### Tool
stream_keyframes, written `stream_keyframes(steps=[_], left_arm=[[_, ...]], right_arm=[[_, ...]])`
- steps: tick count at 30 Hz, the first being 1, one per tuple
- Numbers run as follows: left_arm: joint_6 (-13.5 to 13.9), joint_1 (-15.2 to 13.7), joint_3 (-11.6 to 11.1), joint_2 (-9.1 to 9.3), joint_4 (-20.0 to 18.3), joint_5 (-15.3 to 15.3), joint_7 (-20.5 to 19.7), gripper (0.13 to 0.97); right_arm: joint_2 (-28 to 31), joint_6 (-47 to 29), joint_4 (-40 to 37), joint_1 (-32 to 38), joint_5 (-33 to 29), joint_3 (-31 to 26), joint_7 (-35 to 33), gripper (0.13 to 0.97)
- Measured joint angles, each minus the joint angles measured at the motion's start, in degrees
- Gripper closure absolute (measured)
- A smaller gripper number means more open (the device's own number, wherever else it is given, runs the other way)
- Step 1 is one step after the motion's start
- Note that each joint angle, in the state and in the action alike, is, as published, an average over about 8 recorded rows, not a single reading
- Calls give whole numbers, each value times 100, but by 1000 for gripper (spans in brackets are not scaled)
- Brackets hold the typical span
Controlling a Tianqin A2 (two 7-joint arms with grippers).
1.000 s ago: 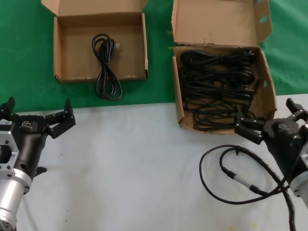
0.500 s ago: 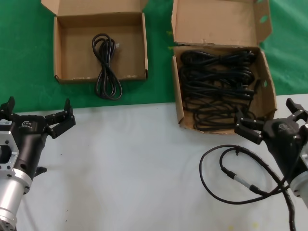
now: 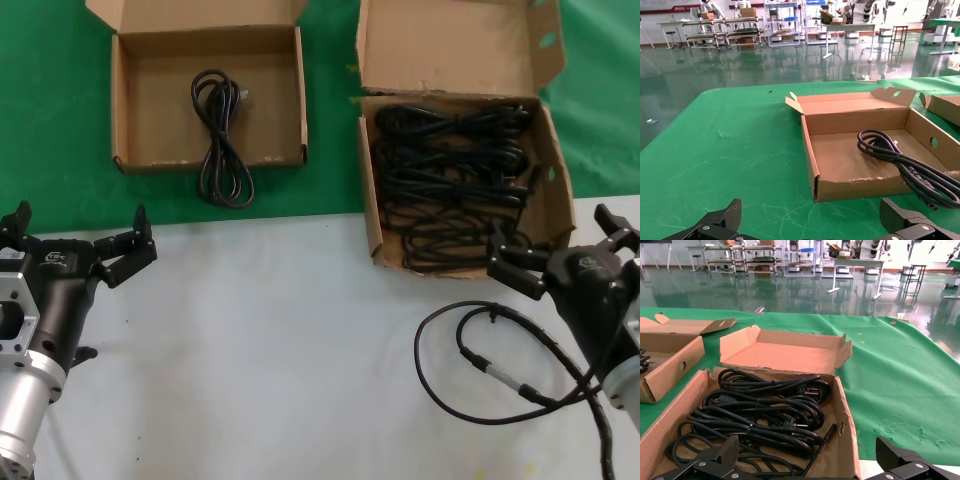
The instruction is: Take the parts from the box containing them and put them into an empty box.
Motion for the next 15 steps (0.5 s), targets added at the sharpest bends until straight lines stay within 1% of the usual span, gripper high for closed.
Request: stream_keyframes(steps=[15], left_arm=[[0, 0, 0, 0, 0, 0, 0, 132]], right_arm=[[0, 0, 0, 0, 0, 0, 0, 129]])
